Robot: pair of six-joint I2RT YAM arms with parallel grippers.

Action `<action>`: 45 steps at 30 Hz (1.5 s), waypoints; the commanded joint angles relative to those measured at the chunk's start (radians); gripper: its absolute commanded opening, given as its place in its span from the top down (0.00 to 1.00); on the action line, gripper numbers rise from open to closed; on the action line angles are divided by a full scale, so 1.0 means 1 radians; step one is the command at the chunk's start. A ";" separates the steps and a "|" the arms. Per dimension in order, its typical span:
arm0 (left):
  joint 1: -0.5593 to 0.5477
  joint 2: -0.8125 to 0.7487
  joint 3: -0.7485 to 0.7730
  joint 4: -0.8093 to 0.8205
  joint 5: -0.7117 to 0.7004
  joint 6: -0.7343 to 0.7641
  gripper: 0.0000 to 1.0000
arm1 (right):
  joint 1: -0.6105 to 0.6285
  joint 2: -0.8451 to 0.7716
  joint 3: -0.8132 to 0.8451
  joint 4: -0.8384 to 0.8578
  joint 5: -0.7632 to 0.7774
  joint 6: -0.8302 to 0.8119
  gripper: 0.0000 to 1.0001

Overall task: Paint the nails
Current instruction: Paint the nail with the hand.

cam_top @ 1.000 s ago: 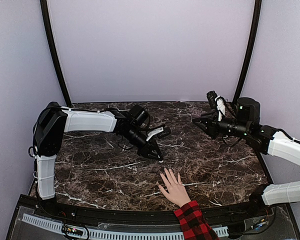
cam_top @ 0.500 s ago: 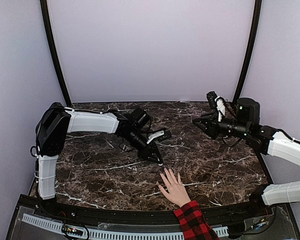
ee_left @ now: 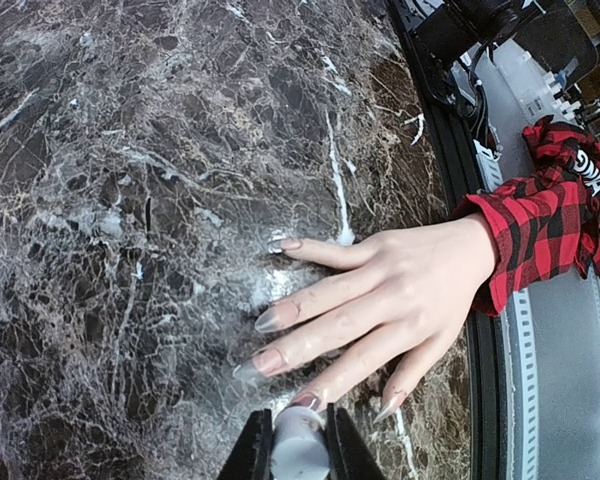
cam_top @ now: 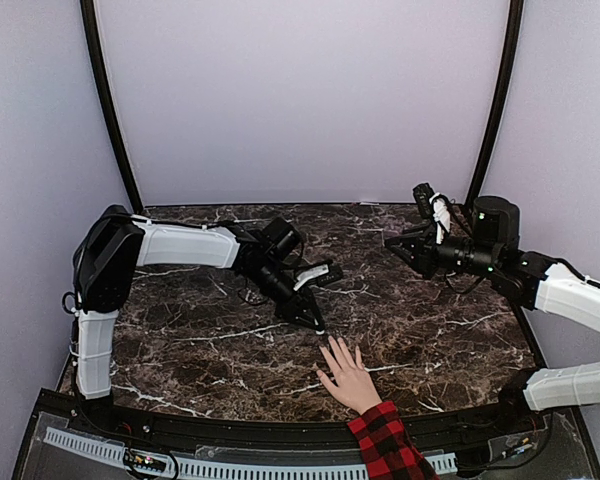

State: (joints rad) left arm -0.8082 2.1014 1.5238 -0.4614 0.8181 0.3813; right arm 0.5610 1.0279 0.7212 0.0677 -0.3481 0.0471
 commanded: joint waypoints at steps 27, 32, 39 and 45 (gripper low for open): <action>-0.009 0.021 0.039 -0.058 0.033 0.039 1.00 | -0.007 -0.015 -0.008 0.056 0.001 0.003 1.00; -0.009 0.023 0.041 -0.062 0.032 0.042 1.00 | -0.007 -0.014 -0.008 0.054 0.000 0.003 1.00; -0.009 0.023 0.041 -0.073 0.030 0.049 1.00 | -0.007 -0.017 -0.009 0.057 0.001 0.004 1.00; -0.009 0.023 0.045 -0.081 0.023 0.050 1.00 | -0.007 -0.016 -0.009 0.057 0.003 0.004 1.00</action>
State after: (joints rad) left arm -0.8120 2.1258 1.5394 -0.5030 0.8227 0.4080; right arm 0.5606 1.0279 0.7208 0.0681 -0.3473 0.0467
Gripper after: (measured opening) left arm 0.160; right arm 0.204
